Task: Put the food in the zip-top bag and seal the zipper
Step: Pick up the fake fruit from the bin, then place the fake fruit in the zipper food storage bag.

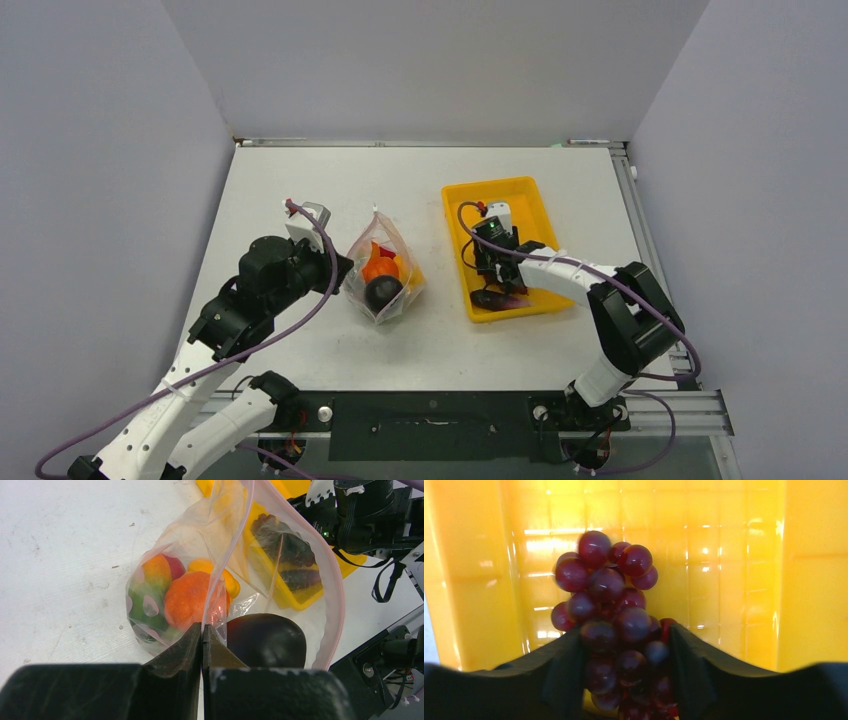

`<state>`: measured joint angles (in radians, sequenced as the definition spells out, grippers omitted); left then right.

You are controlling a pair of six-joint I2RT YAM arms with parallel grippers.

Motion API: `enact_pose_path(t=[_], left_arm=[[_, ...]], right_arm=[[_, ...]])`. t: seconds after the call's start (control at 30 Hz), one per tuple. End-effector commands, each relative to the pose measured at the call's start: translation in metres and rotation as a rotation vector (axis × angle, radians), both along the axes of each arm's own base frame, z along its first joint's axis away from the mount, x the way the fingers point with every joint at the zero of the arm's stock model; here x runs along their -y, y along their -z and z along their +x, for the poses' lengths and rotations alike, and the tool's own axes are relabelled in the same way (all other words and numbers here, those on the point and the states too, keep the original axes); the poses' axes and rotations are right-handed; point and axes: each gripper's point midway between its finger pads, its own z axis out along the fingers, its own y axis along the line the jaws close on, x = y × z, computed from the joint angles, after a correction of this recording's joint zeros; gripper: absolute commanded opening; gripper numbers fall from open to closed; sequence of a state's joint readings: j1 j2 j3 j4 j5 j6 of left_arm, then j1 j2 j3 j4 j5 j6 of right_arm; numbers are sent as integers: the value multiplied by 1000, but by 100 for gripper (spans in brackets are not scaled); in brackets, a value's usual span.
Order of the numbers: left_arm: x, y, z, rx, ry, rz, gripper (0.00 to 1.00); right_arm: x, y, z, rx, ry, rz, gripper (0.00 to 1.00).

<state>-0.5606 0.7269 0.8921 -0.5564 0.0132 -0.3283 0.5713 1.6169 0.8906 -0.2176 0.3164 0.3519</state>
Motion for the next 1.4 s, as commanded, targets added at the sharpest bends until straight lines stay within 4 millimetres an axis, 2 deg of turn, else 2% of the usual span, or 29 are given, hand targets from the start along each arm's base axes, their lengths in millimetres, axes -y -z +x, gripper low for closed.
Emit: enact_pose_path(t=[0.0, 0.13, 0.37, 0.6, 0.77, 1.07, 1.2, 1.37], left_arm=[[1, -12, 4, 41, 1, -20, 0], [1, -12, 4, 41, -1, -18, 0], [0, -11, 5, 40, -8, -12, 0], [0, -11, 5, 39, -9, -12, 0], [0, -10, 5, 38, -7, -12, 0], [0, -11, 5, 40, -4, -15, 0], [0, -12, 4, 42, -2, -17, 0], [0, -12, 5, 41, -5, -18, 0]], right_arm=[[18, 8, 2, -28, 55, -60, 27], [23, -6, 16, 11, 75, -80, 6], [30, -41, 37, 97, 108, -97, 5], [28, -75, 44, 177, 113, -55, 5], [24, -104, 41, 237, 112, 15, 5], [8, -174, 31, 379, 68, 175, 5], [-6, -212, 23, 463, 23, 250, 5], [-36, -260, 5, 532, -75, 330, 5]])
